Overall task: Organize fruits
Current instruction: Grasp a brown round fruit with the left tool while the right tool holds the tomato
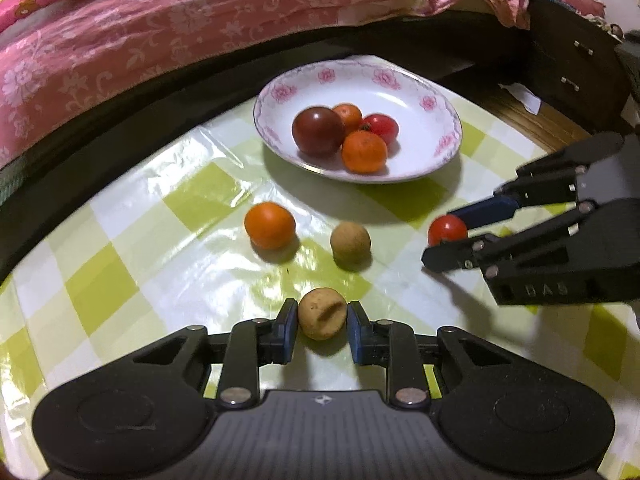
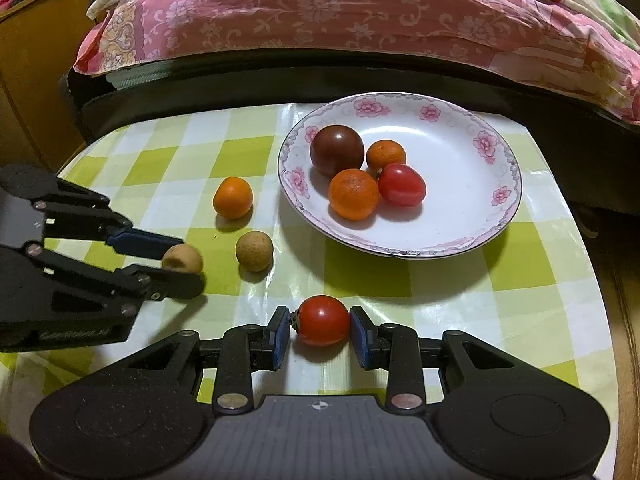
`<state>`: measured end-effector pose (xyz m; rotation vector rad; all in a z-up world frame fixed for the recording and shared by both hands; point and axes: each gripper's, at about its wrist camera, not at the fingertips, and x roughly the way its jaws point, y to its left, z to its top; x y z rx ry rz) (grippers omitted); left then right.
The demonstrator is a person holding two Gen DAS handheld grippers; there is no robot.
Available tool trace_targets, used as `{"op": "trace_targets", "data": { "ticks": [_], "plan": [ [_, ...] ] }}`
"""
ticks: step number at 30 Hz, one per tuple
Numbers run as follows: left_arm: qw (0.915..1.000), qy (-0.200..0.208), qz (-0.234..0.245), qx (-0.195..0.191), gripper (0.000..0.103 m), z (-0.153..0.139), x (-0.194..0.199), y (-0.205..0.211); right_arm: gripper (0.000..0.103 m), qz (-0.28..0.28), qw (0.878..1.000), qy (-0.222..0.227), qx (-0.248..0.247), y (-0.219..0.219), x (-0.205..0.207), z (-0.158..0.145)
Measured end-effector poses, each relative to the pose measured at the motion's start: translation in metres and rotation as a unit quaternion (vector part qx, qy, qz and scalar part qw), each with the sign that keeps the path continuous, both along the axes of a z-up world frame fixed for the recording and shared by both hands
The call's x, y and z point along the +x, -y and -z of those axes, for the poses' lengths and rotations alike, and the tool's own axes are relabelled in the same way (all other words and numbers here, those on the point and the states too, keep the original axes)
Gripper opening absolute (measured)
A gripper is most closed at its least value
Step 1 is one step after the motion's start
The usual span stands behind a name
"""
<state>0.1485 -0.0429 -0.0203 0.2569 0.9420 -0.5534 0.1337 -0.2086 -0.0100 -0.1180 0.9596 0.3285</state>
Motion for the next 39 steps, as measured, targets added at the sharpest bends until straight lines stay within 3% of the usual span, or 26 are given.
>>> {"op": "trace_targets", "data": {
  "ticks": [10, 15, 19, 39],
  "plan": [
    [0.9996, 0.020, 0.010, 0.018, 0.037, 0.004, -0.007, 0.001, 0.034, -0.022, 0.999, 0.015, -0.021, -0.006, -0.005, 0.003],
    [0.9998, 0.020, 0.002, 0.008, 0.040, 0.005, -0.007, -0.004, 0.034, -0.026, 0.999, 0.022, -0.026, -0.006, -0.006, 0.003],
    [0.9995, 0.029, -0.005, 0.012, 0.049, 0.007, -0.009, -0.005, 0.034, -0.026, 0.999, 0.022, -0.025, -0.006, -0.006, 0.003],
    [0.9991, 0.039, -0.009, 0.013, 0.049, 0.007, -0.012, -0.003, 0.034, -0.007, 0.999, 0.034, -0.016, -0.007, 0.001, 0.004]
  ]
}}
